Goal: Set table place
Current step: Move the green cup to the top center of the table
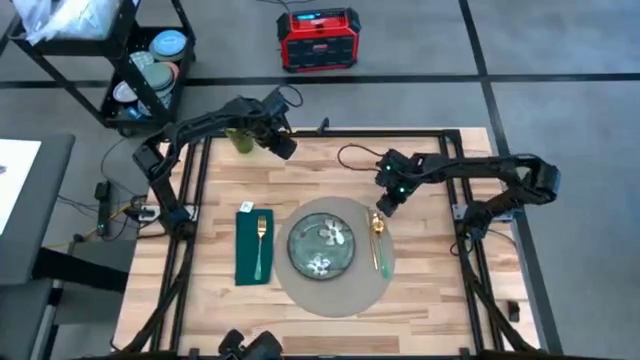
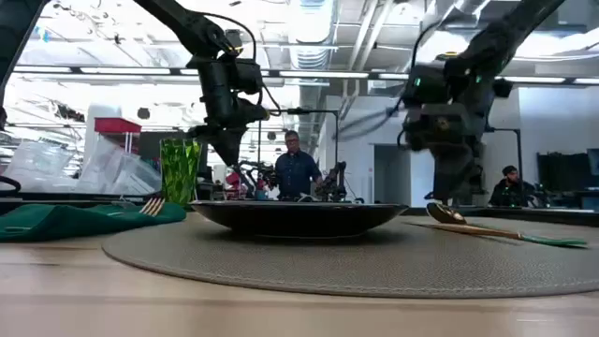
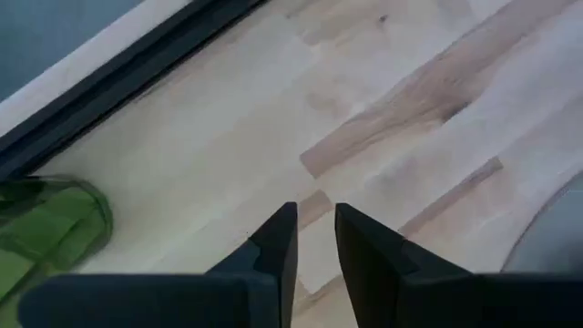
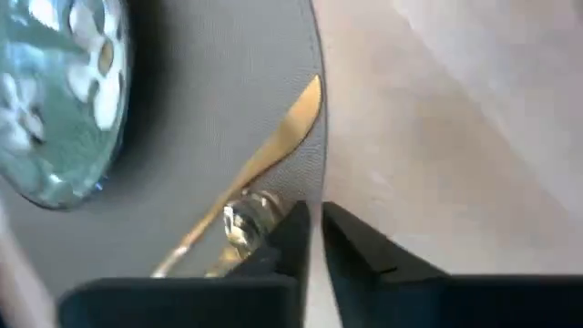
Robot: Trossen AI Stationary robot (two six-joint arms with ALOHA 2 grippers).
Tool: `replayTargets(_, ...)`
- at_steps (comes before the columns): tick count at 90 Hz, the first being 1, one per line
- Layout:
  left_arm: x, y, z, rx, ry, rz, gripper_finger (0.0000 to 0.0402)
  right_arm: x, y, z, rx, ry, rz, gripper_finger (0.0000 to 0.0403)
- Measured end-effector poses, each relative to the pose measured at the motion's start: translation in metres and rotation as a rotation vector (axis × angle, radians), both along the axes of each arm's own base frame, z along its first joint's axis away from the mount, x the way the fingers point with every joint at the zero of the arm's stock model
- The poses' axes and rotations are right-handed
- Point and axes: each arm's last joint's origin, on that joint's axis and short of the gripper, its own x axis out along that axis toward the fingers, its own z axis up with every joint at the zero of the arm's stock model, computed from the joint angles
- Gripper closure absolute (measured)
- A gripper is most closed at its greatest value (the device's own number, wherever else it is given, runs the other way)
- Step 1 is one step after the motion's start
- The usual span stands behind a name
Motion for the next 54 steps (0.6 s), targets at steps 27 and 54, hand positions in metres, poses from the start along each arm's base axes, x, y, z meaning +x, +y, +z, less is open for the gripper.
replayTargets(27,0.020,-0.044,0.003,-0.057,0.098,-0.193,0.0365,-0.002,0.050,-0.004,-0.036,0.109,0.181,0.0403)
replayTargets(54,0.037,-0.077,0.003,-0.073,0.108,-0.246,0.0393,0.005,0.056,-0.005,-0.064,0.065,0.213,0.0403)
